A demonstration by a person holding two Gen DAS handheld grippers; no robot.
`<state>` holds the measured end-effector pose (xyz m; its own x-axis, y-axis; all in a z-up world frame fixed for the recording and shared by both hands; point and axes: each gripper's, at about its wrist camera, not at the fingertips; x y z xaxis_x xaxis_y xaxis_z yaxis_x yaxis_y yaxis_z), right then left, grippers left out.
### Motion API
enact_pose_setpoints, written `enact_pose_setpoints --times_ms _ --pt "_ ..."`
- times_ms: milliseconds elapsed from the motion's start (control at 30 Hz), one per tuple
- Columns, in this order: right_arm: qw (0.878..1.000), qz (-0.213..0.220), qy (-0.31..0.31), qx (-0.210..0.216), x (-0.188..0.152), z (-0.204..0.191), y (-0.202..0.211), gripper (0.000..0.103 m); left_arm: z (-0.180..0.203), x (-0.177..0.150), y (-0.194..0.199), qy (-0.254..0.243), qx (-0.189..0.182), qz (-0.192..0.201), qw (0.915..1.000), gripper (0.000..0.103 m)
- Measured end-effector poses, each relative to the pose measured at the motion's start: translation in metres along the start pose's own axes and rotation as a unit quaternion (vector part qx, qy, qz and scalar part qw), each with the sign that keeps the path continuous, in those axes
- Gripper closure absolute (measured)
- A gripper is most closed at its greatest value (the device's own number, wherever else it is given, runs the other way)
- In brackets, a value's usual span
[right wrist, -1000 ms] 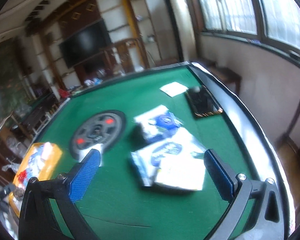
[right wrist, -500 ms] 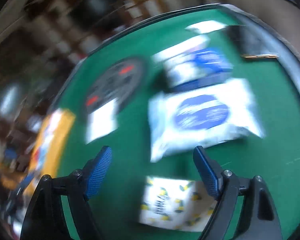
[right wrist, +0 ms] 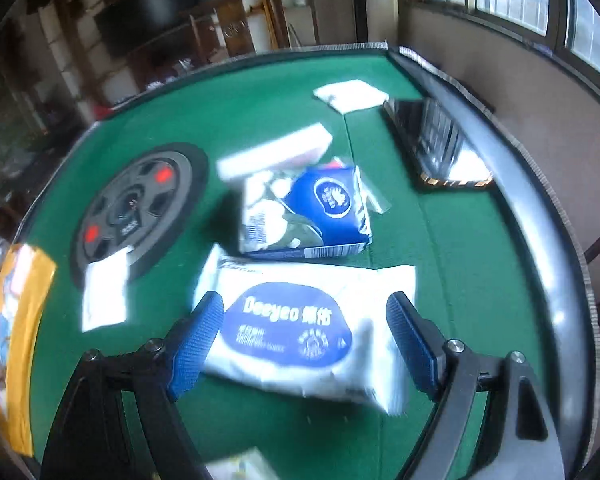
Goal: Organize soft objects
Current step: 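Move both tools back to the table, right tool reaching the white Beegeo wipes package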
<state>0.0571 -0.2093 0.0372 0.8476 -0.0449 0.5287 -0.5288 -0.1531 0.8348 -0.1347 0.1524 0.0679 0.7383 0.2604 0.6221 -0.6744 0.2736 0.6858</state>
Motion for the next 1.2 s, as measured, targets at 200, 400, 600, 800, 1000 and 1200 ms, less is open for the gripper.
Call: enact_pose_setpoints --times_ms 200,400,600,800,1000,1200 --pt "0.986 -0.029 0.064 0.154 -0.019 -0.052 0.013 0.023 -0.002 0.002 0.003 0.005 0.007 0.007 0.9999 0.038" --pt "0.945 -0.060 0.130 0.294 -0.046 -0.100 0.044 0.023 0.007 -0.002 -0.007 -0.007 -0.007 -0.013 0.9999 0.038" --pt "0.990 -0.016 0.097 0.104 -0.020 -0.081 0.030 0.023 0.015 -0.001 -0.007 -0.011 -0.016 -0.013 0.9997 0.038" --pt "0.975 -0.082 0.075 0.191 -0.031 -0.085 0.008 0.021 0.013 -0.001 -0.009 -0.006 -0.014 -0.019 0.9997 0.038" --pt "0.940 -0.065 0.166 0.291 -0.056 -0.115 0.062 0.022 0.016 0.002 -0.012 -0.004 -0.012 -0.022 0.9997 0.038" --pt "0.972 0.035 0.063 0.223 -0.032 -0.050 0.066 0.022 0.049 0.022 -0.028 -0.077 0.019 -0.018 0.9967 0.031"
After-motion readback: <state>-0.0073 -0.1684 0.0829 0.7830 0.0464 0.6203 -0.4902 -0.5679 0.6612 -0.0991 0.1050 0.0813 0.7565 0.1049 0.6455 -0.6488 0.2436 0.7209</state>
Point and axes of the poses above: each gripper's, at about its wrist camera, not at the fingertips, and y roughly against the way its jaws point, z to its right, x to its top, and after that the axes turned 1 degree about y, right-handed
